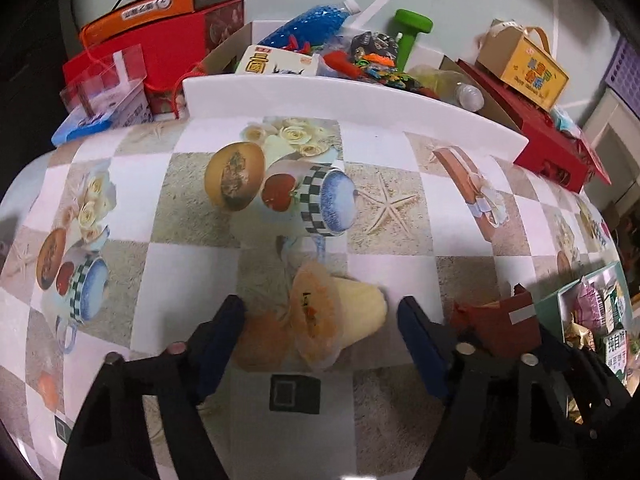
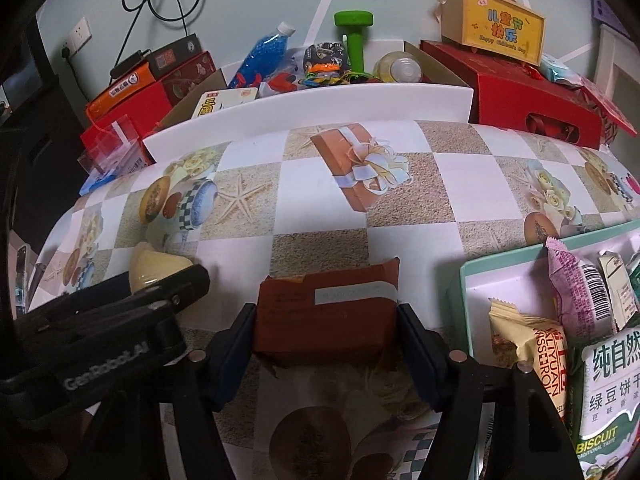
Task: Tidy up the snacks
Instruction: 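Close the left tool on the cream cup bread while the right tool grasps the red box, then carry the cream cup with the left tool while the right tool carries the red box to the tray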
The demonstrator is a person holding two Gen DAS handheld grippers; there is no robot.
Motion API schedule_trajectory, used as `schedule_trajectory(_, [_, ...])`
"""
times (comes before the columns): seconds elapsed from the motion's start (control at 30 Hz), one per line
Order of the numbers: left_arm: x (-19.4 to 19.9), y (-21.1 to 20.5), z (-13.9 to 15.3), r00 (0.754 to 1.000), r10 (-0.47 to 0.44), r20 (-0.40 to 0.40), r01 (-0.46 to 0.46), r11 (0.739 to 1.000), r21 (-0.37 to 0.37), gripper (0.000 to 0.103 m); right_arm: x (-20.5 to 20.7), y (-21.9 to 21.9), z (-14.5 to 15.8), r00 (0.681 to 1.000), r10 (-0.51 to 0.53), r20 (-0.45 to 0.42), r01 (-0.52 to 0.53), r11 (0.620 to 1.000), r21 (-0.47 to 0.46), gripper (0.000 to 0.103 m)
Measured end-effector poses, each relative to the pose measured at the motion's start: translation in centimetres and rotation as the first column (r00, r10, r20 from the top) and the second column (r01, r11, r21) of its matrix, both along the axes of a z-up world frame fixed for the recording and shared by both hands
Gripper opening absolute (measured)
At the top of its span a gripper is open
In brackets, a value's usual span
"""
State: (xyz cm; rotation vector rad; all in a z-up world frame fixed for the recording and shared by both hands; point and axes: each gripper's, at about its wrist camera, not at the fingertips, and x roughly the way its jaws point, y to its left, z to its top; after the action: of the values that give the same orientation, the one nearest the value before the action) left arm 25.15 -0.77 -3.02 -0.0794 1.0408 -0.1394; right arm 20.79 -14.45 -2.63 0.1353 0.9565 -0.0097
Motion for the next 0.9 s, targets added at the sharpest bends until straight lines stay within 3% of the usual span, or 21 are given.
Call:
schedule_trajectory(0.03, [0.0,-0.1,0.0,1.0,-0.003,0.003,0.003,1.0,0.002,0.068,0.0,0.0,0.0,1.0,0.0,0.0,0.0,1.0,0.0,0.071])
schedule_trajectory(0.1, [-0.1,-0.2,0.1,1.0,-0.009,0.011,0.009,1.0,-0.002,0.05,0.0,0.0,0.0,1.0,0.0,0.0,0.0,1.0,0.0,0.071])
schedule_trajectory(0.5, [-1.3,1.7,0.3,0.999,0.043,0.02,-0.042,0.996,-0.073,0.049,-0.4,-0.1,0.4,1.0,0.022,0.004,-0.022,1.0,0.021,0.067])
schedule_trajectory(0.9, [-4.3,2.6,3.2,0.995,0.084,0.047,-0.078,0.99,-0.114,0.049,-3.1,-0.7,4.5,0.998,0.017,0.056,-0.018,1.0,0.024,0.067])
